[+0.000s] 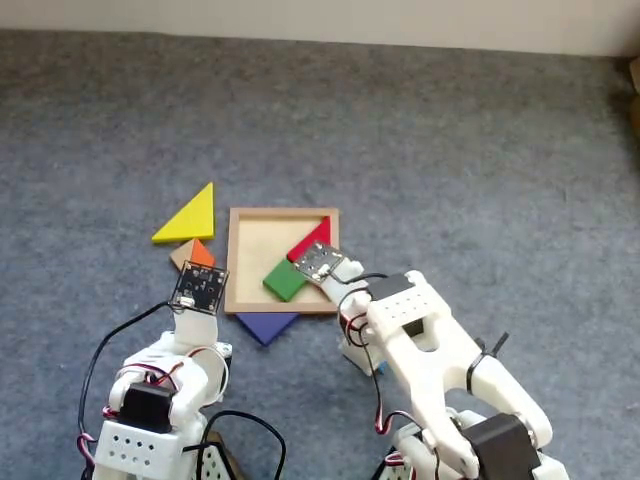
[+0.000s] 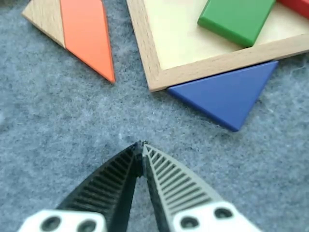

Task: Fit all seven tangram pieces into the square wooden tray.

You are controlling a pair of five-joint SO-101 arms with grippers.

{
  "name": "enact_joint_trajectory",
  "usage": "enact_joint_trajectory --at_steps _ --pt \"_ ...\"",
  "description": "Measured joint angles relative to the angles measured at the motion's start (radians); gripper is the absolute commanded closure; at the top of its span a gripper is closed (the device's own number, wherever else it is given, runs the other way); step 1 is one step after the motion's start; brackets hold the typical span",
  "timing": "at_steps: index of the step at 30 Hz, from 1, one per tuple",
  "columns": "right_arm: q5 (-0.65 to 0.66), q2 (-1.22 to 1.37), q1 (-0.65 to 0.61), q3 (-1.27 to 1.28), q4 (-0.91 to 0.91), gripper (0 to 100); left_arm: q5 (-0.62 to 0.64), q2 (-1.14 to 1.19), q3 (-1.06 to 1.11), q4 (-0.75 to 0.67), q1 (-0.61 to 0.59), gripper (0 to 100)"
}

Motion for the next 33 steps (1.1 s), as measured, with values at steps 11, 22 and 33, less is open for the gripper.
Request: enact_joint_trajectory --at_steps 11,22,33 --pt "0.18 -0.235 -0.003 -0.103 0.147 93.5 0.0 0.0 0.0 0.0 0.0 99" --pt "0.316 0.011 -0.005 -0.334 0.063 93.6 0.0 0.0 0.0 0.0 0.0 99" --pt "0.496 0.249 -0.103 -0.506 0.04 93.6 0.0 0.0 0.0 0.0 0.0 99"
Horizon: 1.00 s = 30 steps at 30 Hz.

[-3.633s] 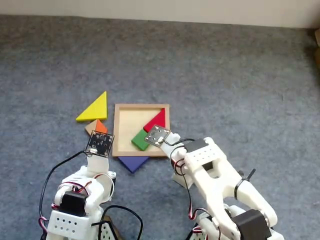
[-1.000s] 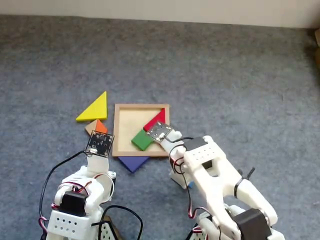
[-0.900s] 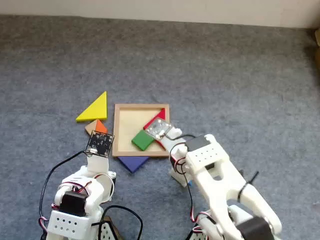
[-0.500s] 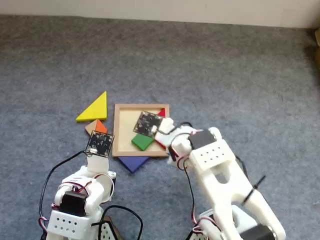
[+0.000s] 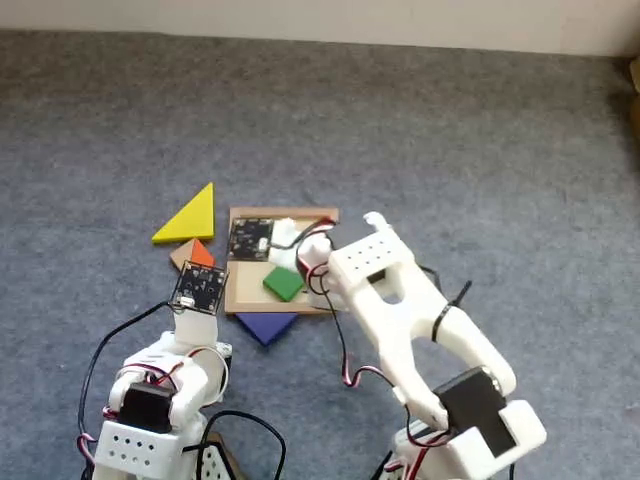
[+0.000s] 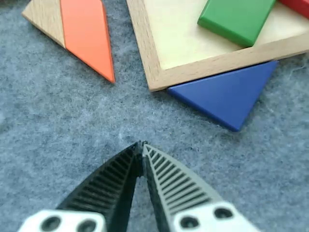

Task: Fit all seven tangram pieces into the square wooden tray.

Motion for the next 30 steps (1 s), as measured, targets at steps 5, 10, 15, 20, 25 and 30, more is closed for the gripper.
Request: enact_joint_trajectory --at_steps 5,10,15,20,25,30 --pt "0.008 0.061 -0.028 -0.002 -0.061 92.1 0.0 0.0 0.0 0.0 0.0 99" --pt "0.008 0.08 -0.031 -0.002 -0.071 82.6 0.0 0.0 0.0 0.0 0.0 99" --pt "-0.052 0.08 -0.032 -0.002 -0.071 77.7 0.0 0.0 0.0 0.0 0.0 99" --pt "-0.075 0.08 -0.034 -0.002 -0.071 76.0 0.0 0.0 0.0 0.0 0.0 99" --pt "-0.075 0.055 -0.034 -0.002 -0.071 80.0 0.0 0.0 0.0 0.0 0.0 99" --pt "-0.075 -0.08 -0.021 -0.002 -0.071 96.5 0.0 0.0 0.0 0.0 0.0 99"
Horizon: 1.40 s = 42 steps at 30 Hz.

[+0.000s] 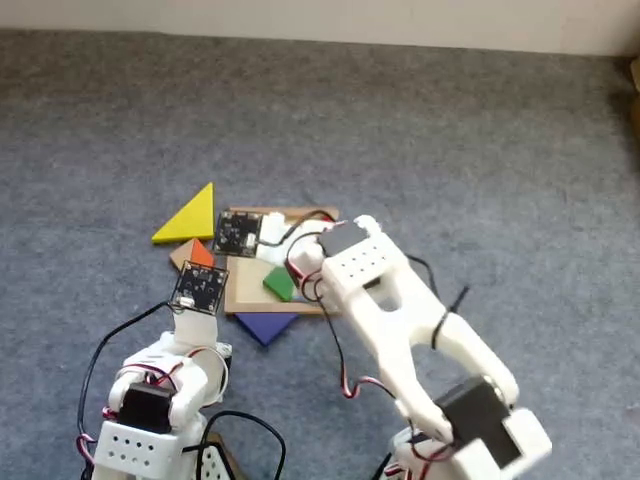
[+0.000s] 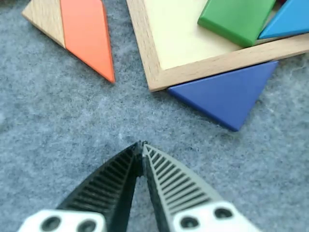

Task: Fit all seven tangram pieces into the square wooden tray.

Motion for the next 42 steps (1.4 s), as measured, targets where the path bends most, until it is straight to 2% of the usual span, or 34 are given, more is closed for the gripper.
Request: enact_joint_trajectory --at_steps 8,17,22,33,42 --pt "-0.003 0.0 0.055 0.043 0.0 98.7 0.0 0.0 0.0 0.0 0.0 99" --pt "-0.003 0.132 0.055 0.043 -0.002 98.7 0.0 0.0 0.0 0.0 0.0 99" --pt "-0.064 0.14 0.055 0.043 -0.009 98.7 0.0 0.0 0.0 0.0 0.0 99" --pt "-0.083 0.146 0.055 0.046 0.005 98.8 0.0 0.0 0.0 0.0 0.0 99" --pt "-0.095 -0.21 0.13 0.081 0.192 98.8 0.0 0.0 0.0 0.0 0.0 99"
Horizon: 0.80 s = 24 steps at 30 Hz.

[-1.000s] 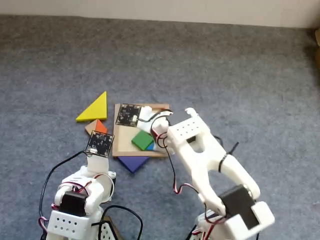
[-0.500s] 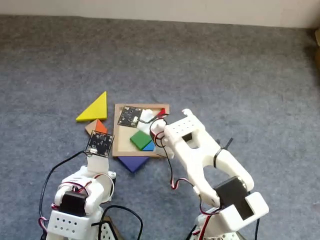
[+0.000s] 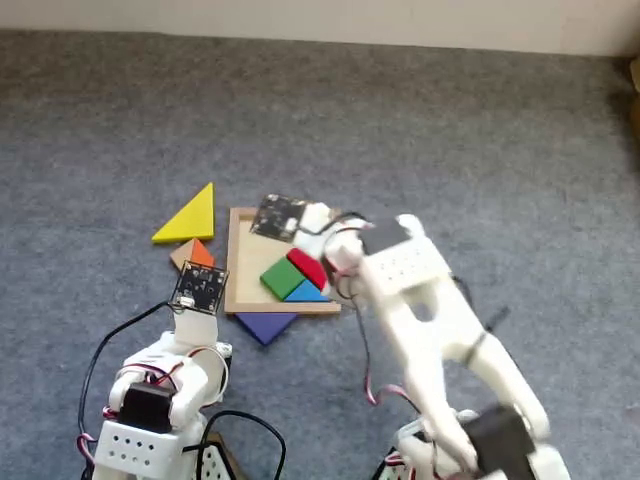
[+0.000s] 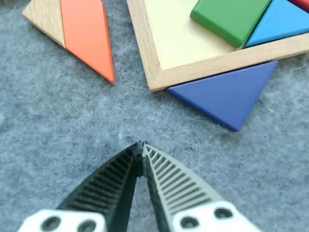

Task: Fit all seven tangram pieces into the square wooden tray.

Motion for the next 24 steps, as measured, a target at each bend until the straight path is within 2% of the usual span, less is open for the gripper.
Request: enact_joint_trajectory --at_steps 12,24 --pt "-0.27 -0.514 0.141 0.384 0.018 98.8 0.0 0.0 0.0 0.0 0.0 99" --pt "-0.471 -0.778 0.319 0.848 -0.259 98.8 0.0 0.0 0.0 0.0 0.018 99"
